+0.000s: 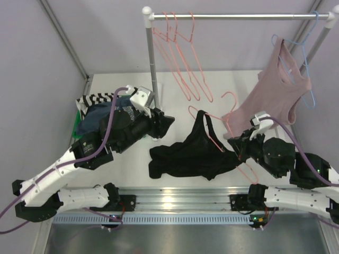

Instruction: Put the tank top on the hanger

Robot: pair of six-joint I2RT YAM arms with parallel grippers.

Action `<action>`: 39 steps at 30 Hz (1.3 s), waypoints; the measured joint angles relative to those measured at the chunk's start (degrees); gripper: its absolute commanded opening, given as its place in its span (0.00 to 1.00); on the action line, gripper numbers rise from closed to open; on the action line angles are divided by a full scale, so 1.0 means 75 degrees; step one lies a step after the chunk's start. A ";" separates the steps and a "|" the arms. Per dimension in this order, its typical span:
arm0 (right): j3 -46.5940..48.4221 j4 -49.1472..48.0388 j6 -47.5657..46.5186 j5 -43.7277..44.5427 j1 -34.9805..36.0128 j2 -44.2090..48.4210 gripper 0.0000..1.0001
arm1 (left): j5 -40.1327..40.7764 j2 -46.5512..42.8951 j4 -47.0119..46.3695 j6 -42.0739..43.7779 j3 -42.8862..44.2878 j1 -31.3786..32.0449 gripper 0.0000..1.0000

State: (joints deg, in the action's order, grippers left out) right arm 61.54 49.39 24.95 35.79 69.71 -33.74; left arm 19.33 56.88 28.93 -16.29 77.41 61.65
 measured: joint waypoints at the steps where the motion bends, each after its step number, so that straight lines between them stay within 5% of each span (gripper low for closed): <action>1: 0.0035 0.0090 0.0061 0.0102 0.0000 -0.0026 0.00 | 0.0000 0.0003 0.0017 0.0003 0.0020 0.0000 0.52; 8: 0.0373 0.0335 0.0117 0.0449 -0.0411 -0.0828 0.00 | -0.0006 0.0050 0.0122 0.0108 0.0213 0.0000 0.52; 20: 0.0906 -0.0289 -0.1058 -0.2582 -0.5260 -0.1807 0.00 | -0.0184 0.0239 0.0262 0.0393 0.0294 0.0000 0.52; 39: 0.3681 -0.0507 -0.1807 -0.5272 -0.8591 -0.3555 0.00 | -0.0670 0.0740 0.0341 0.0769 0.0697 0.0000 0.52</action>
State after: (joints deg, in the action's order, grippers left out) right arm 89.14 45.58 11.40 -3.75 5.28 -60.40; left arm 14.31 62.43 31.48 -10.52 82.63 61.65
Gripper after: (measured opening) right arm 0.024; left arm 0.524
